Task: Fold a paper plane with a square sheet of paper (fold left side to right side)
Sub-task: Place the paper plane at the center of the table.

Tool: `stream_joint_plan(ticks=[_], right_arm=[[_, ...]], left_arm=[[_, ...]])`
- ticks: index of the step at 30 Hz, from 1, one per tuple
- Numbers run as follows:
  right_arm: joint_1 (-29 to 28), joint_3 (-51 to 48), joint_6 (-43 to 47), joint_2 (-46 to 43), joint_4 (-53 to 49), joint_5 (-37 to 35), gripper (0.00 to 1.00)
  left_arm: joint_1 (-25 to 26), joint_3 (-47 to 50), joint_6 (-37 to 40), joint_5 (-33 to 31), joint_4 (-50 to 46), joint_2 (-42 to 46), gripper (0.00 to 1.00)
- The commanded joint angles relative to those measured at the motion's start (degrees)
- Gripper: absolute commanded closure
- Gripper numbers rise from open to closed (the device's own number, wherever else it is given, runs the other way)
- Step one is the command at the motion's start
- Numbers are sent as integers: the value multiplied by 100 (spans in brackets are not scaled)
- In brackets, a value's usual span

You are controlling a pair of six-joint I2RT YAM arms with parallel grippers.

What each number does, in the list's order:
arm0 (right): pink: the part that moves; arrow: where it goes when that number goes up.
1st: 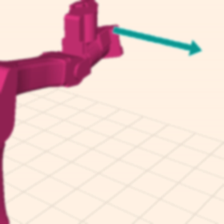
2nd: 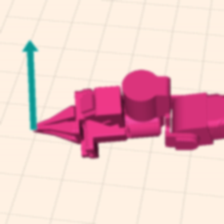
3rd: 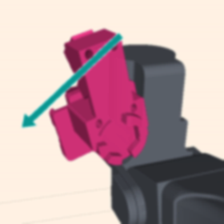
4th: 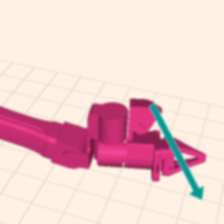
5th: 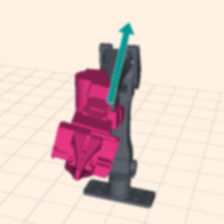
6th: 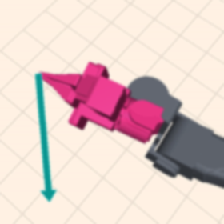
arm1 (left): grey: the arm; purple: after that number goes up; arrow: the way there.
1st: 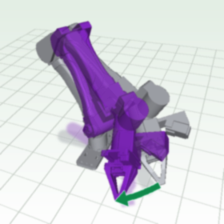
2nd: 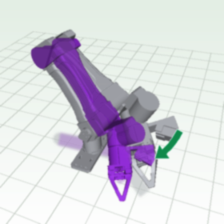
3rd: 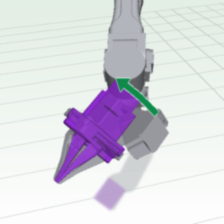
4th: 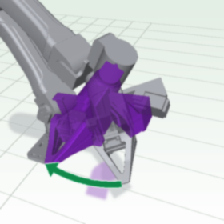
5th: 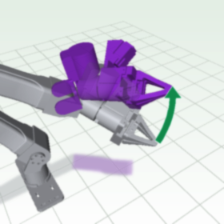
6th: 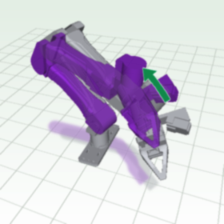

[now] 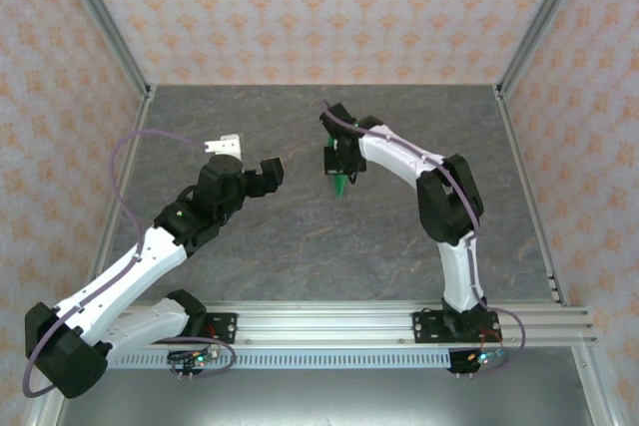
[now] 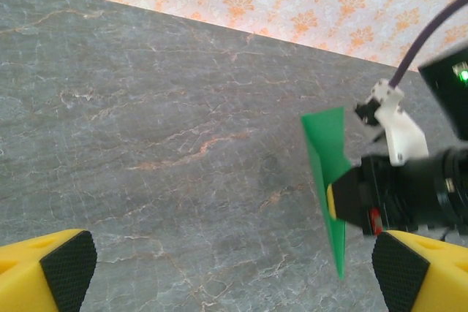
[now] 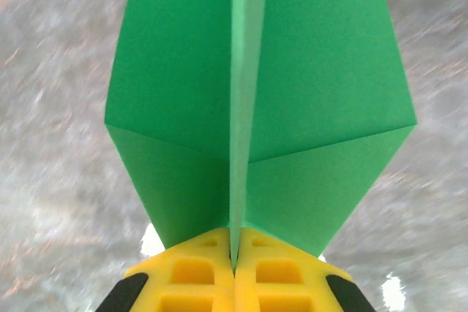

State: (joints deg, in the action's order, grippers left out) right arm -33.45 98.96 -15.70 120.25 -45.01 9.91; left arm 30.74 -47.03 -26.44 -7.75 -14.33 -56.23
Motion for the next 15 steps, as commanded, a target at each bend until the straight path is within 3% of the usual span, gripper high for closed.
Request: stream_joint_plan(ticks=[1, 15], right_arm=[[107, 553, 189, 467, -801, -570, 94], [225, 935, 160, 1150, -862, -558, 88]], left_arm=[[11, -18, 106, 15, -201, 126, 1], [17, -19, 110, 6, -282, 132, 0]])
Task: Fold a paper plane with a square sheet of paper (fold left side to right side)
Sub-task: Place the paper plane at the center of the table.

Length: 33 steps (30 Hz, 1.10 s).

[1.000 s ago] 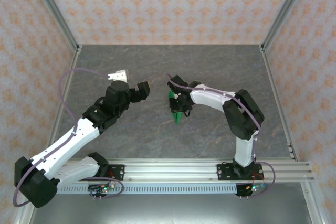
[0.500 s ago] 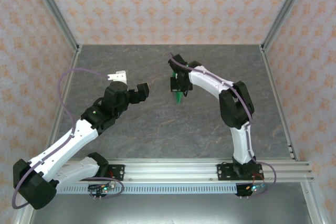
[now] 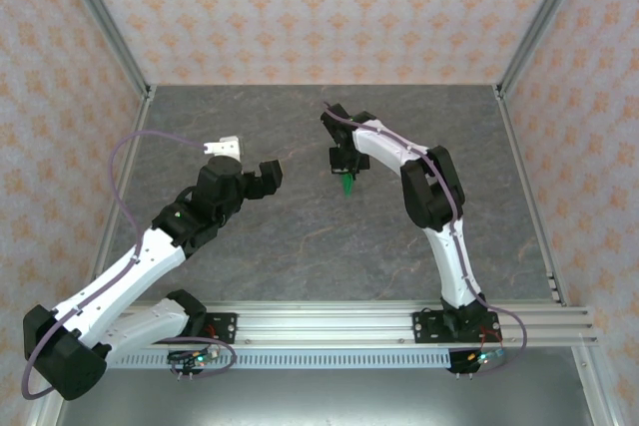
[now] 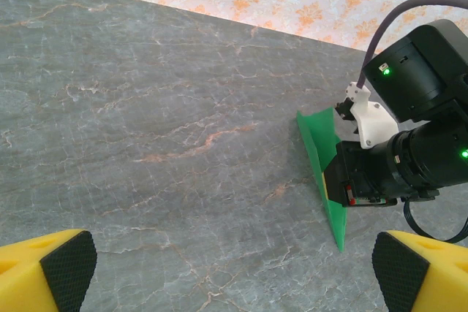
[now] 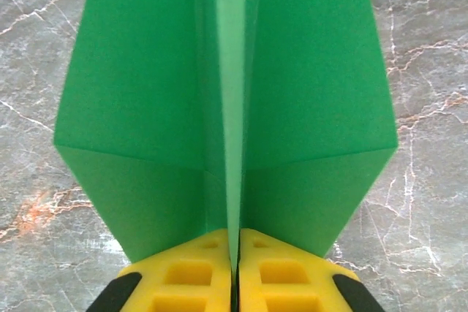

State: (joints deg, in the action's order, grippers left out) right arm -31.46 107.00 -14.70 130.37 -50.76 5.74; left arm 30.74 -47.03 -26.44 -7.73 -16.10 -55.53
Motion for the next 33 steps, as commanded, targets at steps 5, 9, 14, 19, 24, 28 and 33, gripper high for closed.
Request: stream_joint_plan(ticks=[5, 9, 14, 19, 24, 28, 33], right_arm=[[26, 114, 64, 155, -269, -39, 81], [24, 159, 73, 84, -293, 32, 78], [23, 195, 116, -36, -353, -24, 74], [26, 234, 185, -222, -456, -103, 68], [16, 101, 275, -683, -574, -281, 57], [17, -78, 370, -1215, -672, -471, 47], [35, -768, 539, -2347, -349, -901, 31]], left_arm=[[16, -40, 109, 18, -104, 11, 1], [16, -52, 114, 20, -113, -23, 0], [15, -64, 121, 11, -100, -54, 1], [15, -95, 109, -5, -137, -107, 1], [18, -168, 95, -226, -214, -168, 1], [4, -350, 124, -677, -282, -381, 0], [-437, -499, -71, -701, -211, -695, 0]])
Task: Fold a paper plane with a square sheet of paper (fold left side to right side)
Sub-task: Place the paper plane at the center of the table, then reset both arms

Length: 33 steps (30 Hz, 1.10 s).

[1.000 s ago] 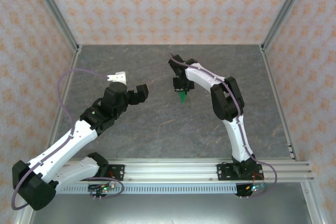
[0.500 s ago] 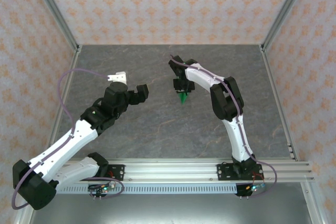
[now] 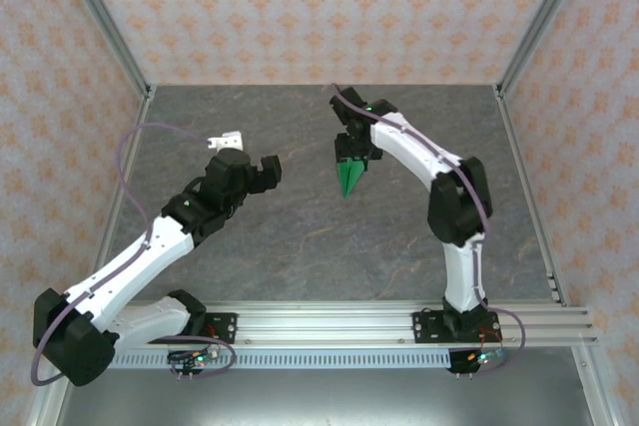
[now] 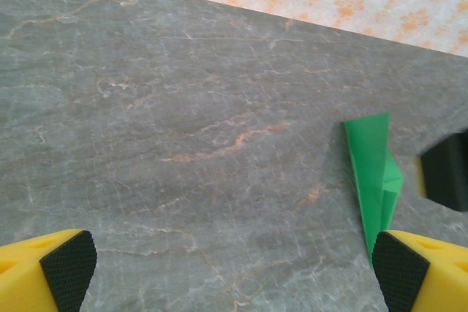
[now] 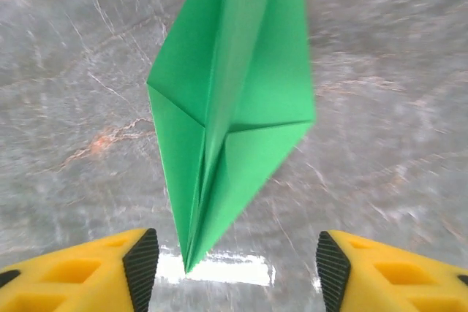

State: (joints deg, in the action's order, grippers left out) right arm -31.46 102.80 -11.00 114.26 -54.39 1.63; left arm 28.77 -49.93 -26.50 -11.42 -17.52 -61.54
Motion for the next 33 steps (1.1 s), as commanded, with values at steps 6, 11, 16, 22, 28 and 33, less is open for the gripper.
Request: stream_joint_plan(ticks=[6, 11, 16, 22, 28, 33], right_arm=[[291, -2285, 441, -2522, 1604, -1235, 7], [1113, -4189, 228, -3734, 3291, -1614, 0], [2046, -5953, 297, -4066, 5236, -2259, 0], [2364, -6963, 950, -3394, 7550, -2281, 0], [2464, -7290, 1465, -2916, 8769, -1770, 0], [2665, -7825, 1520, -2909, 9673, -986, 0]], left_arm=[[-767, 60, -13, -1108, 427, -220, 0], [-910, 989, 102, -3584, 1617, -75, 0], [-1276, 1383, 327, -3954, 1853, -331, 0], [-1463, 2053, 1278, -3766, 3207, -621, 0], [-1674, 2545, 2241, -3068, 4839, -1313, 0], [-1952, 2805, 2290, -2285, 5935, -1700, 0]])
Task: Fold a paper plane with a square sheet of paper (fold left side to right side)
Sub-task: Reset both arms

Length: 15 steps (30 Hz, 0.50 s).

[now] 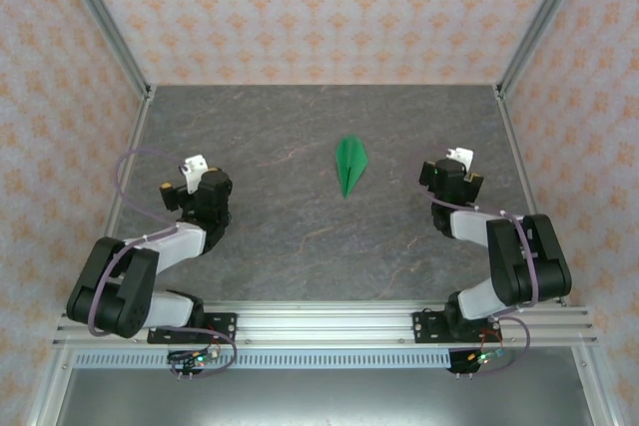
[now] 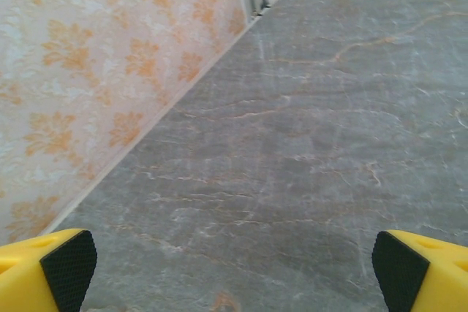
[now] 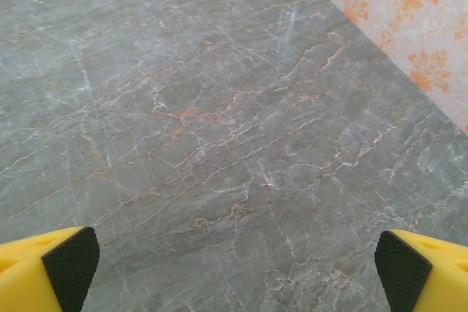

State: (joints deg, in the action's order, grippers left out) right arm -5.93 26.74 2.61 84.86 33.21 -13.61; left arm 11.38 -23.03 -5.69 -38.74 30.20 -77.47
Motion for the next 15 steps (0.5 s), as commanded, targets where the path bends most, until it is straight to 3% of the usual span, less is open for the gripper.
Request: stream_joint_plan(ticks=[1, 3, 5, 10, 12, 15], right_arm=[[167, -311, 146, 36, 1036, 726, 0], [239, -551, 168, 325, 1789, 952, 0], [263, -387, 214, 157, 1206, 1146, 0], [391, -259, 12, 236, 1101, 1088, 0], [391, -271, 12, 242, 1135, 1084, 0], [391, -286, 25, 229, 1112, 1088, 0]], left_arm=[[-311, 145, 120, 611, 1235, -259, 0], [-429, 130, 112, 1020, 1155, -208, 0], [-528, 368, 259, 1450, 1680, -252, 0], [-556, 435, 655, 2319, 2494, -918, 0], [-591, -63, 603, 2474, 1388, -837, 0], [-760, -7, 480, 2587, 1548, -849, 0]])
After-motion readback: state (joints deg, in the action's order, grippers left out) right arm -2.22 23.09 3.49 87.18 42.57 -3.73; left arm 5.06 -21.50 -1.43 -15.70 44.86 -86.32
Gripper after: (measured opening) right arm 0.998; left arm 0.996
